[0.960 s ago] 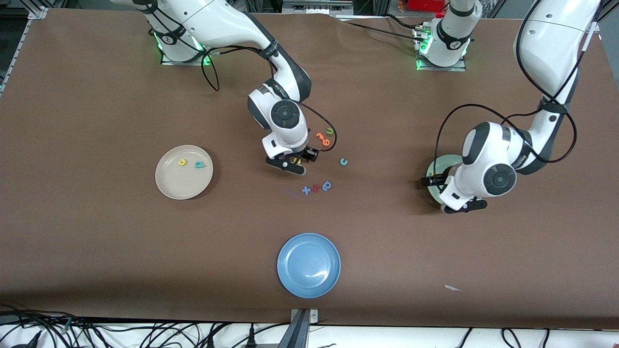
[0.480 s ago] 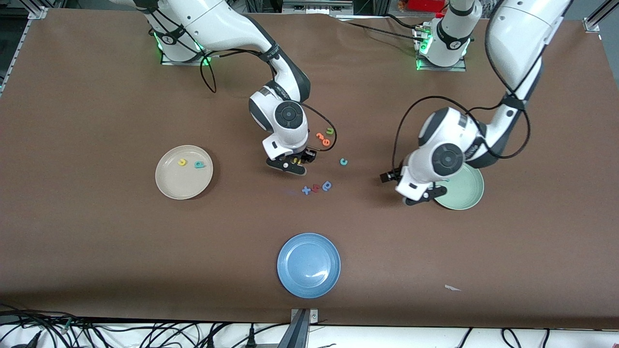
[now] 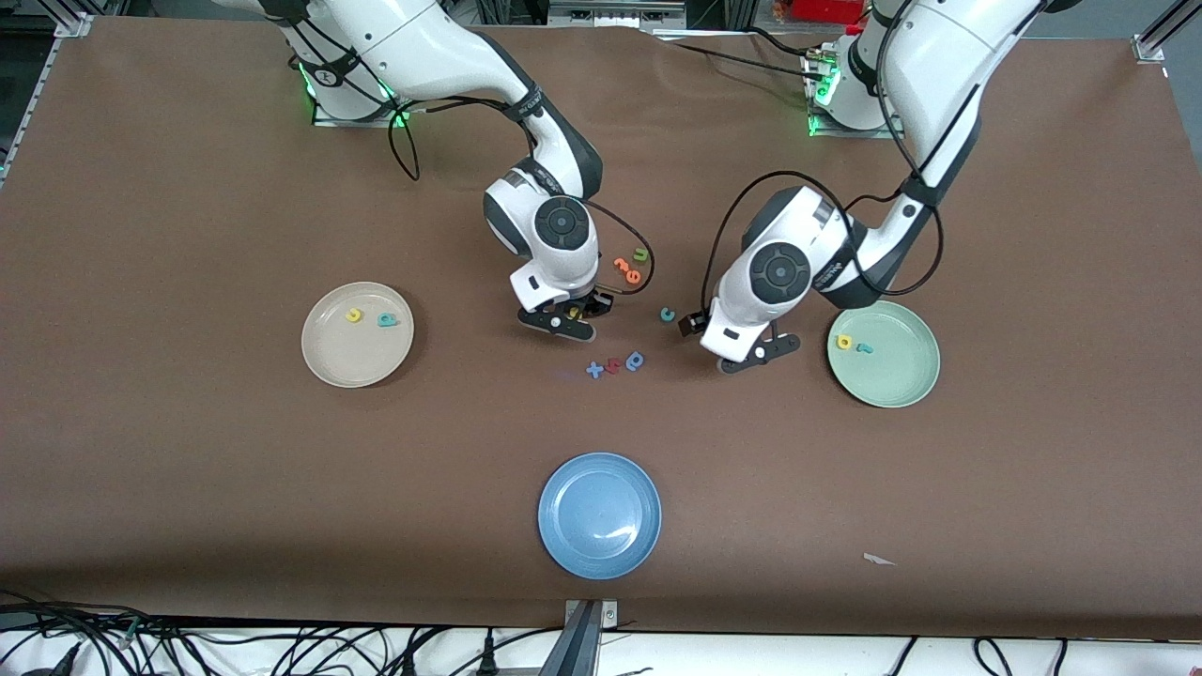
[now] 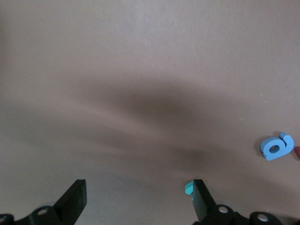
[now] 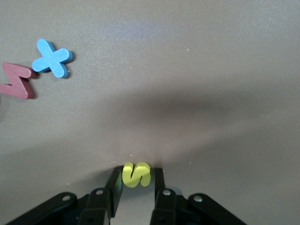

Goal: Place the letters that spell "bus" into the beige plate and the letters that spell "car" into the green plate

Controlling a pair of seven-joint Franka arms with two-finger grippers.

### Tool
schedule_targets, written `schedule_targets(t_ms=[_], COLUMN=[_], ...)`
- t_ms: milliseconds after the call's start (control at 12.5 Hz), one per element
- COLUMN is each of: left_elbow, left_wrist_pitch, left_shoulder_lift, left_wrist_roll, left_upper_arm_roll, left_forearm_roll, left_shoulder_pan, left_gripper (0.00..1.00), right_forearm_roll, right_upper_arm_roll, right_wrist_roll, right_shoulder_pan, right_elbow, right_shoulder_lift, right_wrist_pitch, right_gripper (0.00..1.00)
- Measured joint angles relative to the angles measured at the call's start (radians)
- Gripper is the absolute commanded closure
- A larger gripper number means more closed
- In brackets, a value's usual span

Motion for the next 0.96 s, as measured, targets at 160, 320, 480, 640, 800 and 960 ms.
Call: schedule_targets(t_ms=[160,320,480,640,800,960], left_elbow=[-0.001,-0.001,-0.001,-0.001,-0.001,-0.002], left_wrist_pitch=[0.047,0.090,0.104,0.105,0.105,0.106], left_shoulder_lift=[0.033,0.063,0.076,0.080,0.089,0.099], left_wrist_roll=[-0.027,-0.055,-0.070,-0.076,-0.086,-0.093], left_upper_arm_roll=[0.001,0.001,0.001,0.001,0.002,0.002], left_forearm_roll=[0.000,0.000,0.000,0.000,0.000,0.000], left_shoulder_pan=[-0.016,-0.042,-0.061,-0.076,-0.090,-0.099], left_gripper=[0.02,0.03,0.04,0.07,0.14,0.25], right_forearm_roll=[-0.001,-0.001,-0.002,-0.002,-0.002,-0.002], right_upper_arm_roll=[0.000,-0.002,-0.019,-0.033,-0.038,-0.068], right_wrist_roll=[-0.001,-0.006,-0.056,-0.145,-0.261,-0.399], right_shoulder_pan=[0.000,0.000,-0.005,-0.036,-0.087,-0.129], right_elbow=[0.000,0.001,0.006,0.018,0.024,0.021], right_shoulder_lift=[0.000,0.000,-0.007,-0.032,-0.081,-0.130], right_wrist_pitch=[0.004,0.005,-0.001,-0.073,-0.196,-0.318], right_gripper=[0.81,0.82,0.82,0.82,0.82,0.82])
